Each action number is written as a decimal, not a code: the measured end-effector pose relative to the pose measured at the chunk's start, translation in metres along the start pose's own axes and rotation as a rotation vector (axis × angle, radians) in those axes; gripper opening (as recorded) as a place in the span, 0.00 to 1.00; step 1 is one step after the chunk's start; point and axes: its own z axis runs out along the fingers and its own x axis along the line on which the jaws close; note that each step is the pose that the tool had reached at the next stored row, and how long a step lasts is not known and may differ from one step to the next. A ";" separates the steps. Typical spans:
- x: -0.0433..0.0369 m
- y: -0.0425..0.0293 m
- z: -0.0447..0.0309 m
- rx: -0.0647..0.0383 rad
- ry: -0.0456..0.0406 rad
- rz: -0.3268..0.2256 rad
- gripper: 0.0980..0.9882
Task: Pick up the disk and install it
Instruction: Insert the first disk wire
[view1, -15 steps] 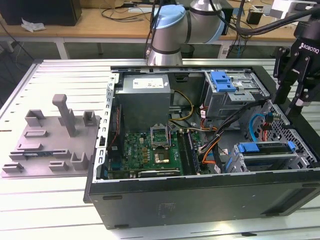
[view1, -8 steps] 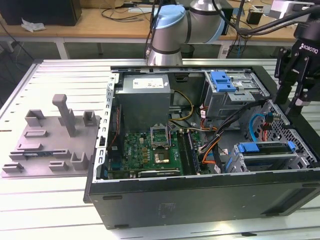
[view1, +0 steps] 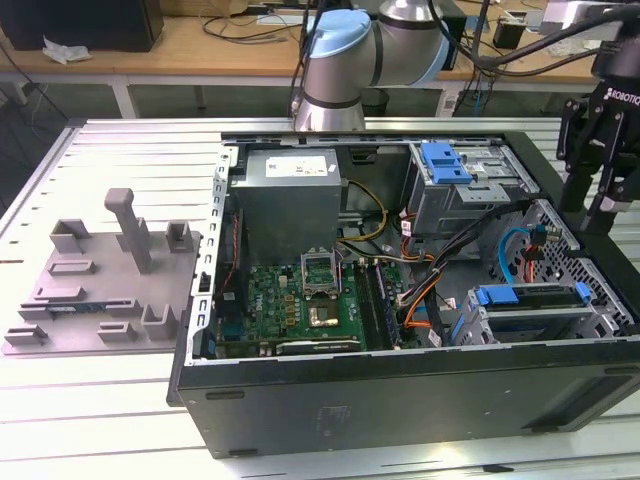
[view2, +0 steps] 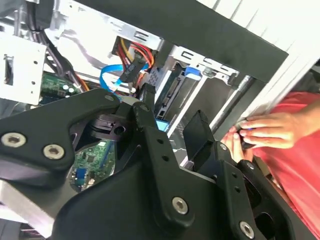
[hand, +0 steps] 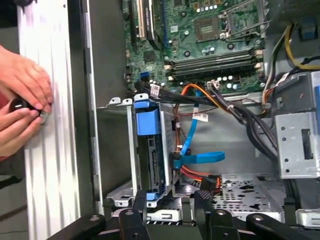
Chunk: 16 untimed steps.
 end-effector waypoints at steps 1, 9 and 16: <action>-0.0047 0.0002 -0.0013 0.002 0.0245 0.002 0.46; -0.0161 -0.0004 -0.0047 0.025 0.0920 0.036 0.46; -0.0165 -0.0006 -0.0041 0.013 0.0897 0.104 0.46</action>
